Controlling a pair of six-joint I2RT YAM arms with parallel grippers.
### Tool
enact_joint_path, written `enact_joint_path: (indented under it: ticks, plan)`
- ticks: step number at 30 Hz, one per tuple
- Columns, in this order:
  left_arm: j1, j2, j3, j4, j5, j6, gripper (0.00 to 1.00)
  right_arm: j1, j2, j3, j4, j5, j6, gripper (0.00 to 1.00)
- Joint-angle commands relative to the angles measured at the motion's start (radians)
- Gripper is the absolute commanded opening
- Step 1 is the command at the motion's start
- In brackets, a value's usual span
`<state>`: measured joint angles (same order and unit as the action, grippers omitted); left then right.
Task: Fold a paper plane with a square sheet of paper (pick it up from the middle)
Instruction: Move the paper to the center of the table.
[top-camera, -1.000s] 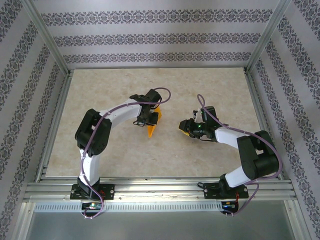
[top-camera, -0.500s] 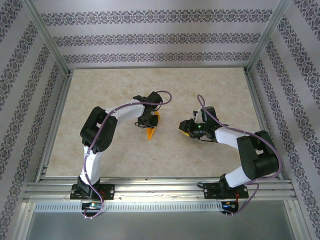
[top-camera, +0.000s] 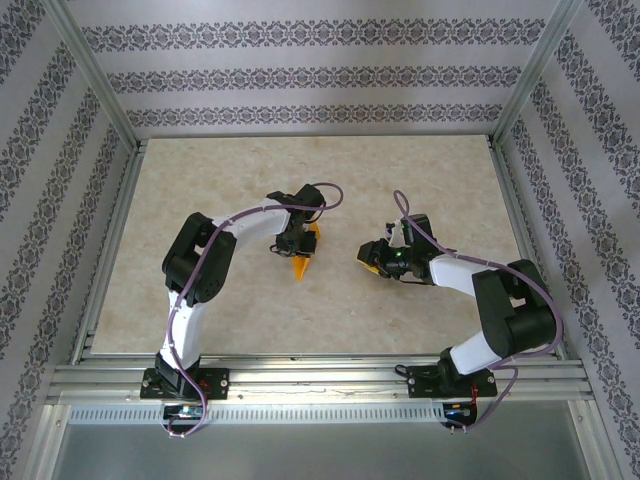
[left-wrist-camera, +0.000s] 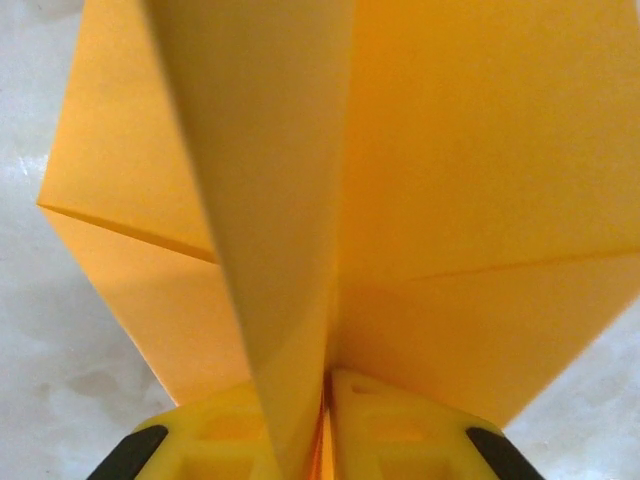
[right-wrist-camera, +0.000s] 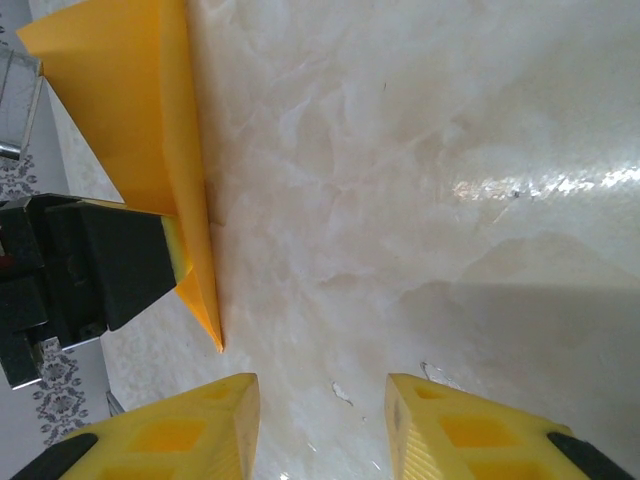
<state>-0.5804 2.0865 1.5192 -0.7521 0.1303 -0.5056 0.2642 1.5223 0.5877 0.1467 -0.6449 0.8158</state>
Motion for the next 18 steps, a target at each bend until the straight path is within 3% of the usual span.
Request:
enact_joint_path:
  ticks: [1,18]
  plan:
    - [0.01,0.029,0.019,-0.03,0.008,-0.019,0.19,0.005,0.018,-0.004,0.012,-0.015,-0.004,0.38]
    - [-0.002,0.071,0.041,-0.051,-0.075,-0.088,0.32,0.009,0.021,-0.006,0.012,-0.017,-0.012,0.39]
